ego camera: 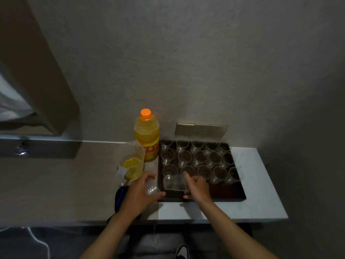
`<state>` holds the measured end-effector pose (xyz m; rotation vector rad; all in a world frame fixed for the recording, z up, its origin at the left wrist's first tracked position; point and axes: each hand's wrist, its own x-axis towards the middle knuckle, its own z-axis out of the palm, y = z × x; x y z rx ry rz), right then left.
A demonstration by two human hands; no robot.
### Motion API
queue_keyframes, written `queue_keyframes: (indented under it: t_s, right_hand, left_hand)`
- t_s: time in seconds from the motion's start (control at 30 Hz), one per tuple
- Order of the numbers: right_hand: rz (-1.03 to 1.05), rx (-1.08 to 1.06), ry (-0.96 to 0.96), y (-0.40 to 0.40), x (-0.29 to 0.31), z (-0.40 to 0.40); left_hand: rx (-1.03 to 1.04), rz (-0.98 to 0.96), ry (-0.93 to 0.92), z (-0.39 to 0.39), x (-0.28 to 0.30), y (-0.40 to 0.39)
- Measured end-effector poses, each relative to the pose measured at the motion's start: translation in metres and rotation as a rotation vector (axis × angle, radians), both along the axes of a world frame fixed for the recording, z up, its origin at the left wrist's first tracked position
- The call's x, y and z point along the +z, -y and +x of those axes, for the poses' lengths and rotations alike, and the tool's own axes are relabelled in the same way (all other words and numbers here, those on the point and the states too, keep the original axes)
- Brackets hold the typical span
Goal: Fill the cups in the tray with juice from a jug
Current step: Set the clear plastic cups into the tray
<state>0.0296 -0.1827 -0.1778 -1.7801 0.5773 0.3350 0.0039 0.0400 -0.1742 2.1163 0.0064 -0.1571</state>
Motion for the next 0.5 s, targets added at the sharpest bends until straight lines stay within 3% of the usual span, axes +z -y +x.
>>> queue_keyframes:
  t_s: [0.07,0.17,0.33,0.5]
  right_hand:
    - [-0.224,0.056,0.089,-0.004,-0.013,-0.007]
    - [-0.397,0.172,0.176,-0.013,-0.025,-0.018]
    - [-0.434,0.289,0.206,-0.028,-0.029,-0.027]
    - [-0.479,0.273,0.183,-0.041,-0.039,-0.025]
  left_hand:
    - [0.009,-0.004,-0.008,0.000,-0.001,-0.004]
    - [0.008,-0.007,-0.008,-0.002,-0.003,-0.008]
    - [0.013,-0.002,-0.008,-0.004,-0.005,-0.016]
    - [0.006,0.000,0.002,-0.006,-0.005,-0.024]
